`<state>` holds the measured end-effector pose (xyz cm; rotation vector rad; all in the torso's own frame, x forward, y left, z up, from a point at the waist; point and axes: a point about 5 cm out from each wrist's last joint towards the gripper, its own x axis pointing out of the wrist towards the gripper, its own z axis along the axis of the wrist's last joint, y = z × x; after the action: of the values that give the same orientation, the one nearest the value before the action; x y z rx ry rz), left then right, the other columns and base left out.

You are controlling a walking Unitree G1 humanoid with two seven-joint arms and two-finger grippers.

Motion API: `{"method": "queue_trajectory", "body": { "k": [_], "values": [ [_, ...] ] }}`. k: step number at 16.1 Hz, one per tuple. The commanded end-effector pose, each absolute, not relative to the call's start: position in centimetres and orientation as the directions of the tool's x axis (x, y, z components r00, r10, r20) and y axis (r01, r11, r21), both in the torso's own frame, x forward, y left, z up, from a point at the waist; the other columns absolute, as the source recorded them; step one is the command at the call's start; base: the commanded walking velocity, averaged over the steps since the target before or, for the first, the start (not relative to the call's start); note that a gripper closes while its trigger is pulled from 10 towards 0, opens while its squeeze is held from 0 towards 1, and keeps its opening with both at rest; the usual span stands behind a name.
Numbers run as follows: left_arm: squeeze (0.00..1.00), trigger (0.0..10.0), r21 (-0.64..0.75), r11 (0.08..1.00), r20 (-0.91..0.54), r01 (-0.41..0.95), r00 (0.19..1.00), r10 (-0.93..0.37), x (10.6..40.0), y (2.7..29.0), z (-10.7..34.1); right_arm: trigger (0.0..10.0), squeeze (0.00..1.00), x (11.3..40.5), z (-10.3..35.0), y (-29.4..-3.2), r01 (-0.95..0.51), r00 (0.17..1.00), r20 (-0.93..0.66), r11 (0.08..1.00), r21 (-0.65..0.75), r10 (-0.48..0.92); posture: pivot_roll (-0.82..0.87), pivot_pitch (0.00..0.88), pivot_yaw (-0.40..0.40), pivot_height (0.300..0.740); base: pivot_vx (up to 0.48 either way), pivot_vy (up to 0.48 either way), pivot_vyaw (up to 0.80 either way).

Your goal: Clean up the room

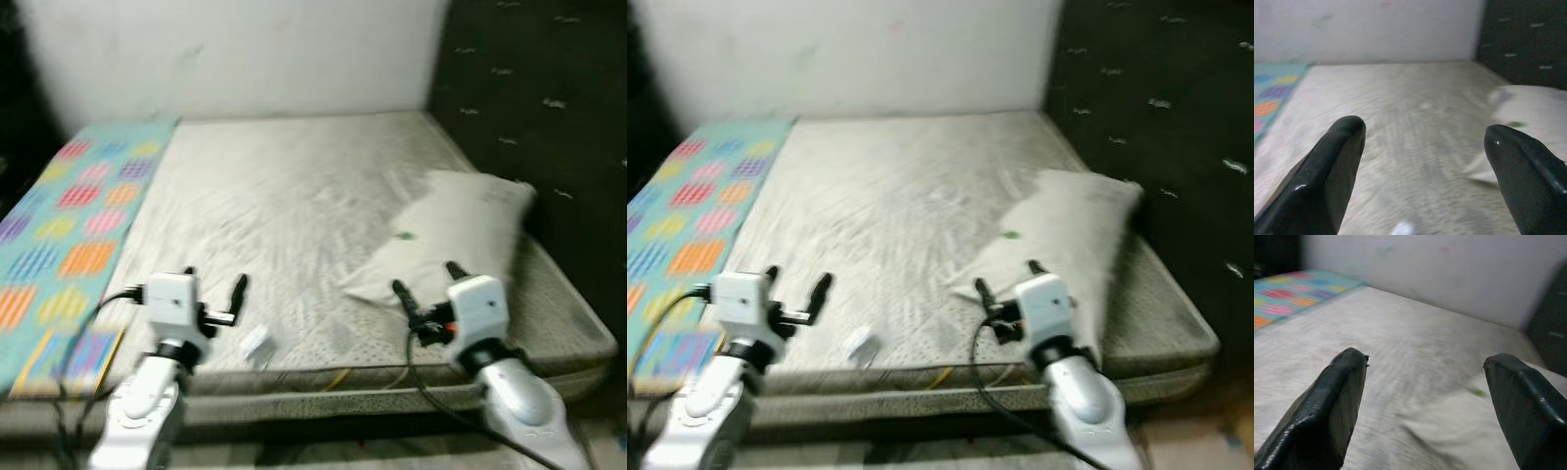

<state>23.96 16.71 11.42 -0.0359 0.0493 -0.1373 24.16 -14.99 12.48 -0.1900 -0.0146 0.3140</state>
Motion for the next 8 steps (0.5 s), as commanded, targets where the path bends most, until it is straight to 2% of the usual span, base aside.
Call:
{"method": "queue_trajectory", "body": {
  "k": [1,2,7,8],
  "values": [
    [0.0,10.0,-0.034,0.991,-0.042,0.13,0.99,-0.131,24.04,16.66,11.54,10.0,0.0,24.29,12.53,-15.1,-0.305,0.951,-0.015,0.932,-0.196,0.309,-0.12,0.0,0.002,0.74,0.0,0.0,0.77],
    [0.0,10.0,-0.041,0.989,-0.037,0.139,0.989,-0.141,24.07,16.46,11.58,10.0,0.0,24.3,12.56,-15.14,-0.303,0.952,-0.013,0.934,-0.192,0.306,-0.12,0.0,0.003,0.74,0.0,0.0,0.43],
    [0.0,10.0,-0.05,0.983,-0.029,0.176,0.984,-0.177,24.17,16.07,11.67,10.0,0.0,24.46,12.78,-15.73,-0.266,0.963,-0.005,0.949,-0.172,0.269,-0.14,0.0,0.008,0.74,0.0,0.0,0.0],
    [0.0,10.0,-0.052,0.983,-0.03,0.176,0.984,-0.178,24.15,16.08,11.63,10.0,0.0,24.46,12.78,-15.75,-0.262,0.964,-0.006,0.949,-0.173,0.266,-0.14,0.0,0.008,0.74,0.244,0.0,0.0]
  ]
}}
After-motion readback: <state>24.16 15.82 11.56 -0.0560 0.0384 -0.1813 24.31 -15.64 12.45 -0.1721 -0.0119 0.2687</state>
